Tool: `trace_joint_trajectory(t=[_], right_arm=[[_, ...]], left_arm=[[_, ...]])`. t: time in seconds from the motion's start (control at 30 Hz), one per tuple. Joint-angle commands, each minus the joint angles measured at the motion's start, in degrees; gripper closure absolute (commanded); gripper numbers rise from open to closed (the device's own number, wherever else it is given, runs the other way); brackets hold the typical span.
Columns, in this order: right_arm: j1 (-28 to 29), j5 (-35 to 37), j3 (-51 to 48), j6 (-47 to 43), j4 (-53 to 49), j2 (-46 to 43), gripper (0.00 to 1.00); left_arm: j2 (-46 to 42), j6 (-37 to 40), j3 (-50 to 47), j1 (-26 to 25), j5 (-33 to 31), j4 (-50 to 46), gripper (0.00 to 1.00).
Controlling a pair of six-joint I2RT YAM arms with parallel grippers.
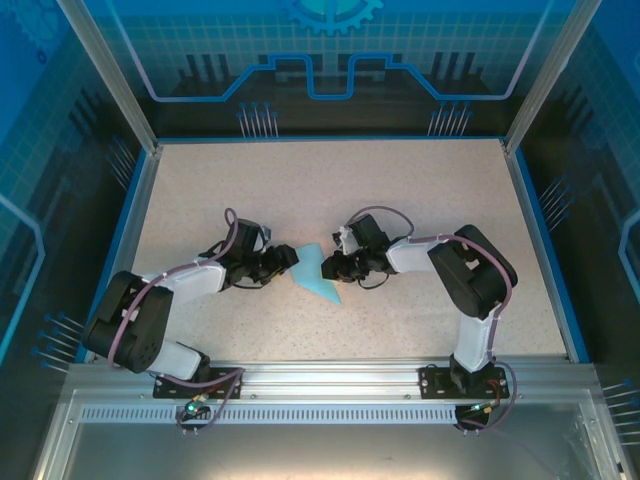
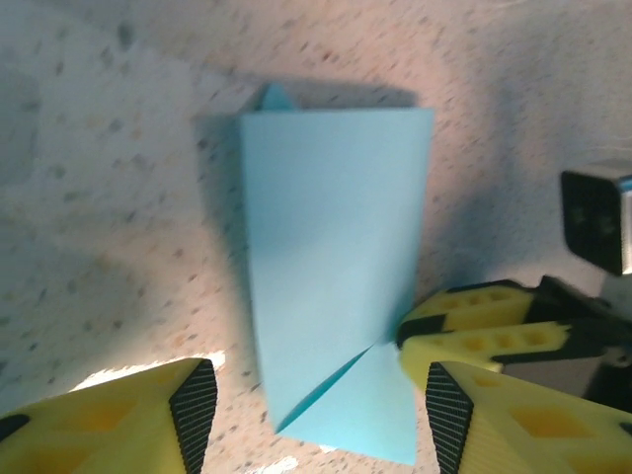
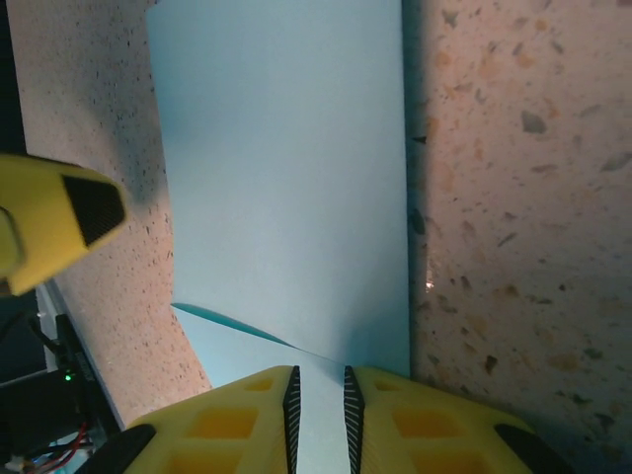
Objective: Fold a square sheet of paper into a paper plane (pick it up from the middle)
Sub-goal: Fold the wing for the fifth time at the center of the table.
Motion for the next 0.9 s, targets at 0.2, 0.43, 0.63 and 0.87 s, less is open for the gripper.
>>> trace_joint_trajectory(t=[0.2, 0.43, 0.63, 0.87], right_arm=[[-1.52, -0.59, -2.94, 2.79, 1.16, 2.09, 0.79], [-1.7, -0.7, -3.17, 2.97, 1.34, 2.17, 0.79], [-1.77, -0.87, -3.25, 3.15, 1.51, 2.1, 0.79], [-1.91, -1.2, -3.27, 3.23, 1.98, 2.07, 0.79]], left_arm=[[0.1, -3.39, -0.92, -3.14, 0.73, 2.62, 0.43], [2.82, -4.51, 0.23, -4.0, 1.54, 3.91, 0.51], [3.64, -4.8, 0.63, -4.35, 1.67, 4.26, 0.49], [5.71, -5.43, 1.68, -4.78, 3.39, 6.66, 0.61]])
